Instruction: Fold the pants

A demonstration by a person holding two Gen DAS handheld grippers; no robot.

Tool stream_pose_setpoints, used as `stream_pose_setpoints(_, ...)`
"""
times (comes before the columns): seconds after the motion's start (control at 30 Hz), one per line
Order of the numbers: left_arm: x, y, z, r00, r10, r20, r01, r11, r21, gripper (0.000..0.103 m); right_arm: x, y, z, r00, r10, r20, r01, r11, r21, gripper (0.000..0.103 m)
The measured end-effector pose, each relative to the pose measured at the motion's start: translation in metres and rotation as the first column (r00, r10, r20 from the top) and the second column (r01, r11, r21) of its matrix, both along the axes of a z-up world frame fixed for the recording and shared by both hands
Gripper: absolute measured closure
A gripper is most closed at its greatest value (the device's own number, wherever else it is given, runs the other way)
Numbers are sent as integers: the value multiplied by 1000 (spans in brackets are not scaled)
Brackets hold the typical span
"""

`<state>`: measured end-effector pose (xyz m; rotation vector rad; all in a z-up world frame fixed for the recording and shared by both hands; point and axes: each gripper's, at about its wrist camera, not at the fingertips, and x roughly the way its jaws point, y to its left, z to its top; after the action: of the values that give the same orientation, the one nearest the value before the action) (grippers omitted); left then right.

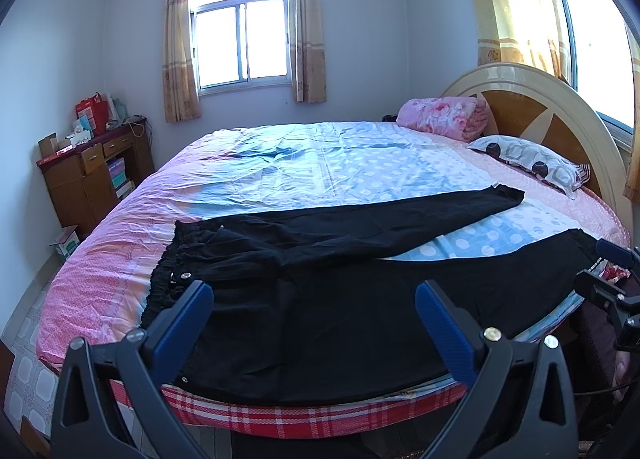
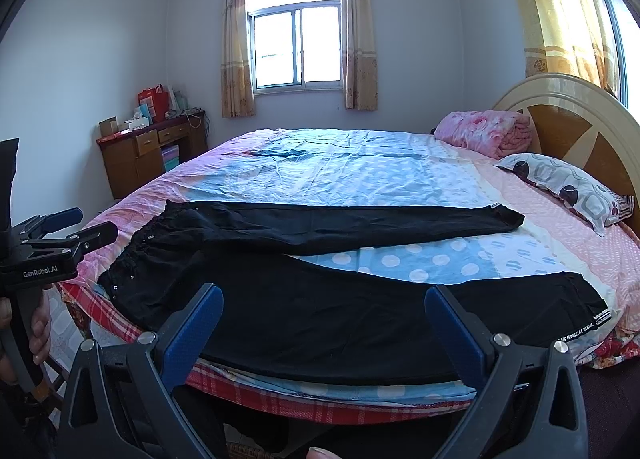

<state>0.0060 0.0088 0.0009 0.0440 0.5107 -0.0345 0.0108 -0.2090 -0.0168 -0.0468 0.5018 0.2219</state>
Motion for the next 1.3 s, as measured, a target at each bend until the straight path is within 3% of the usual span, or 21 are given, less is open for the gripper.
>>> stream_pose_setpoints(0.13, 17, 7, -19, 1000, 28, -2, -28, 999, 44, 0, 7, -3, -5, 1000, -15, -3, 15, 1000, -22, 1)
stream_pose_setpoints(0.3, 60, 52, -45, 991, 127, -35, -122, 987, 106, 0, 28, -17, -21, 997, -50, -57, 47, 998, -48, 1)
stream_pose_setpoints(0.53, 135, 151, -67, 948, 289, -135, -283, 957, 60, 0, 59, -36, -55, 985, -82, -150, 72, 995, -76, 1)
stream_pose_setpoints(0.73, 199, 186, -75, 930, 310, -197, -311, 950, 25, 0, 86, -47, -68, 973, -89, -212, 79, 995, -56, 1)
stream_pose_setpoints(0.87, 253, 197, -89, 917, 302, -261, -304, 952, 31, 6, 108, -52, -70, 967, -92, -238, 81, 995, -53, 1)
stream_pose_setpoints(0.93, 283, 206, -101, 898, 296, -325, -305, 952, 22, 11, 123, -56, -70, 965, -93, -247, 79, 995, -66, 1)
stream_pose_setpoints(1.03, 318, 221, -116, 872, 298, -387, -320, 947, 7, 26, 150, -72, -65, 960, -131, -248, 117, 991, -72, 1)
stream_pose_setpoints(1.23, 362, 228, -134, 847, 298, -440, -304, 951, 59, 34, 216, -136, -50, 939, -220, -264, 226, 974, -8, 1)
stream_pose_setpoints(1.3, 370, 227, -138, 846, 273, -458, -281, 958, 52, 44, 242, -160, -45, 926, -245, -288, 261, 965, 15, 1)
